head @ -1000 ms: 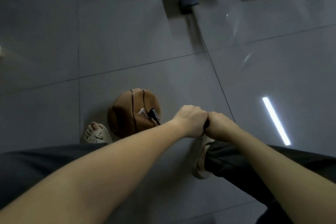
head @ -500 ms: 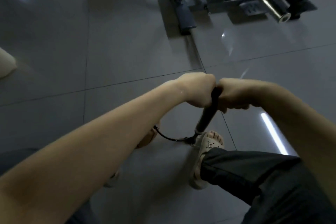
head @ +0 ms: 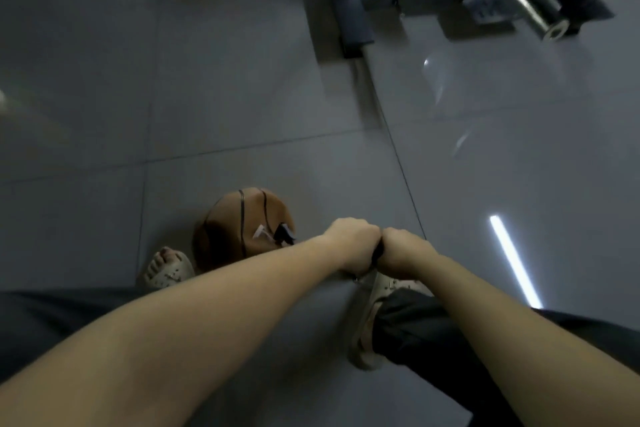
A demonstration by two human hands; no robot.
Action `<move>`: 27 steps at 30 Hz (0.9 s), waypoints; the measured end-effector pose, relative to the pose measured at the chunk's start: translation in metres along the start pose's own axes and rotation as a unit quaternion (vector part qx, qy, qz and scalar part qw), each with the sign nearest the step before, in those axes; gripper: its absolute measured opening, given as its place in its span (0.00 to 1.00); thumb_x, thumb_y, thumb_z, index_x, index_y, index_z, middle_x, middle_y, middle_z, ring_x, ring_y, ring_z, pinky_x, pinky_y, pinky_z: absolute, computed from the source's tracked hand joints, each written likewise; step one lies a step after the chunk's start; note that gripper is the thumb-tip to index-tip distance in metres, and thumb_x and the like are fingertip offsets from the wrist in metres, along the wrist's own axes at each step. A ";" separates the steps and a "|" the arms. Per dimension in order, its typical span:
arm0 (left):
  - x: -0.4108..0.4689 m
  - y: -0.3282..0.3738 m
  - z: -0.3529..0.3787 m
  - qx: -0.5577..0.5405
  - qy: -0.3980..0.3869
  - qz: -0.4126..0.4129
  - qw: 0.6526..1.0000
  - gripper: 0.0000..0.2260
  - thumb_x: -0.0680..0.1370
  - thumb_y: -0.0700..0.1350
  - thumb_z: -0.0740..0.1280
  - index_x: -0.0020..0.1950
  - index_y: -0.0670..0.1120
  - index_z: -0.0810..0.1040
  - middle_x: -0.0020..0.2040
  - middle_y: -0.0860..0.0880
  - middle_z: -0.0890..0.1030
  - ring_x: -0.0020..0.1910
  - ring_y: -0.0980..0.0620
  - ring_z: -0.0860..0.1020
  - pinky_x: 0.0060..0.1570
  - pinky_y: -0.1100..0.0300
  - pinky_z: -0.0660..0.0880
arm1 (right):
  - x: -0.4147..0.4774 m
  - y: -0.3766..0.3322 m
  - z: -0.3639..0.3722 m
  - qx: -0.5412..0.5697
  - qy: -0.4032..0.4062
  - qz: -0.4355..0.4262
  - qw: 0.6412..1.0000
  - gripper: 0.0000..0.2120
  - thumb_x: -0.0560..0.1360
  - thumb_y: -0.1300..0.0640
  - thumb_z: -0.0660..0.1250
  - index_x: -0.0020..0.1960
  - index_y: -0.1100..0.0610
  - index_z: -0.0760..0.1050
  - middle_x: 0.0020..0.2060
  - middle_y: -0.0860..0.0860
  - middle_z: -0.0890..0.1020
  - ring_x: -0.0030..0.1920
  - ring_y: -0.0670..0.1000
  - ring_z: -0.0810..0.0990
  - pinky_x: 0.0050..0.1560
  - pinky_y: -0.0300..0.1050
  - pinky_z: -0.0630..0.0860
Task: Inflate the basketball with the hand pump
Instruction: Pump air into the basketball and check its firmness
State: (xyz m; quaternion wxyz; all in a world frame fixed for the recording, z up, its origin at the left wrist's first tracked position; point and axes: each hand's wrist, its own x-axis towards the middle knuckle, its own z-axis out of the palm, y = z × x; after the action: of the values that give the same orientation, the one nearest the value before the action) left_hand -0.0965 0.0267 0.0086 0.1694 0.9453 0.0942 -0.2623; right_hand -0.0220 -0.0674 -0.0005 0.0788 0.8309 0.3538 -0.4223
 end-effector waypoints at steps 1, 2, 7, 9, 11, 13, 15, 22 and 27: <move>-0.004 0.001 -0.013 0.009 -0.001 0.003 1.000 0.07 0.74 0.46 0.70 0.51 0.46 0.80 0.49 0.46 0.83 0.48 0.42 0.83 0.40 0.56 0.74 | -0.006 -0.002 -0.013 -0.017 -0.009 -0.005 1.000 0.05 0.77 0.54 0.66 0.50 0.55 0.76 0.43 0.51 0.79 0.39 0.51 0.77 0.43 0.47 0.78; -0.011 0.002 -0.029 0.011 0.004 0.010 1.000 0.06 0.75 0.47 0.70 0.50 0.47 0.80 0.45 0.47 0.82 0.47 0.43 0.83 0.39 0.56 0.73 | -0.016 -0.005 -0.032 -0.019 -0.020 -0.010 1.000 0.04 0.77 0.56 0.67 0.44 0.56 0.76 0.39 0.52 0.79 0.33 0.49 0.76 0.37 0.45 0.76; -0.043 0.011 -0.128 -0.018 0.092 0.034 0.995 0.09 0.76 0.49 0.69 0.38 0.48 0.76 0.34 0.51 0.78 0.31 0.52 0.76 0.28 0.60 0.70 | -0.076 -0.011 -0.134 0.071 -0.007 -0.022 0.997 0.09 0.77 0.59 0.68 0.38 0.59 0.78 0.28 0.51 0.74 0.23 0.48 0.68 0.24 0.39 0.67; -0.041 0.013 -0.123 -0.018 0.088 0.024 0.996 0.10 0.76 0.49 0.70 0.37 0.49 0.74 0.34 0.51 0.77 0.31 0.52 0.75 0.27 0.60 0.68 | -0.072 -0.011 -0.125 0.055 0.003 -0.015 0.998 0.09 0.76 0.59 0.68 0.38 0.59 0.78 0.28 0.51 0.74 0.23 0.48 0.69 0.24 0.40 0.67; -0.030 0.013 -0.085 -0.026 0.051 0.012 0.998 0.10 0.75 0.46 0.69 0.36 0.48 0.71 0.35 0.52 0.76 0.35 0.49 0.78 0.30 0.60 0.70 | -0.051 -0.008 -0.082 0.024 -0.008 0.002 1.000 0.09 0.76 0.57 0.69 0.38 0.56 0.76 0.31 0.51 0.76 0.27 0.49 0.72 0.28 0.41 0.71; -0.019 0.010 -0.039 -0.028 0.034 0.013 0.999 0.06 0.74 0.44 0.68 0.39 0.47 0.73 0.41 0.48 0.81 0.42 0.42 0.81 0.36 0.57 0.73 | -0.025 -0.003 -0.034 -0.001 0.007 0.011 1.000 0.08 0.75 0.55 0.67 0.38 0.53 0.73 0.34 0.51 0.77 0.32 0.50 0.76 0.34 0.44 0.75; -0.010 0.005 -0.007 -0.029 0.031 0.005 0.999 0.01 0.73 0.43 0.67 0.44 0.47 0.77 0.48 0.44 0.84 0.47 0.40 0.82 0.41 0.54 0.75 | -0.008 0.000 -0.004 0.009 0.029 0.019 0.999 0.06 0.72 0.53 0.65 0.39 0.53 0.71 0.35 0.50 0.77 0.35 0.52 0.77 0.38 0.48 0.77; -0.003 0.002 0.004 -0.015 0.002 -0.003 1.000 0.06 0.74 0.44 0.68 0.50 0.45 0.80 0.52 0.43 0.84 0.50 0.41 0.82 0.44 0.54 0.75 | -0.002 -0.003 0.005 -0.002 0.013 0.030 0.999 0.07 0.74 0.50 0.66 0.47 0.53 0.73 0.39 0.49 0.77 0.41 0.52 0.79 0.45 0.49 0.80; -0.028 0.006 -0.065 0.006 0.005 0.011 1.000 0.06 0.77 0.48 0.69 0.42 0.47 0.77 0.37 0.51 0.78 0.37 0.48 0.79 0.34 0.58 0.73 | -0.042 -0.017 -0.068 -0.022 -0.027 0.017 0.999 0.07 0.77 0.55 0.69 0.44 0.58 0.78 0.34 0.53 0.77 0.30 0.50 0.75 0.30 0.42 0.73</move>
State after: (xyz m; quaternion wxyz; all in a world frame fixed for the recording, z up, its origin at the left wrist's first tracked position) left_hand -0.0884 0.0426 0.0774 0.1658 0.9486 0.0827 -0.2565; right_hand -0.0056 -0.0477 0.0768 0.1141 0.8233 0.3464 -0.4350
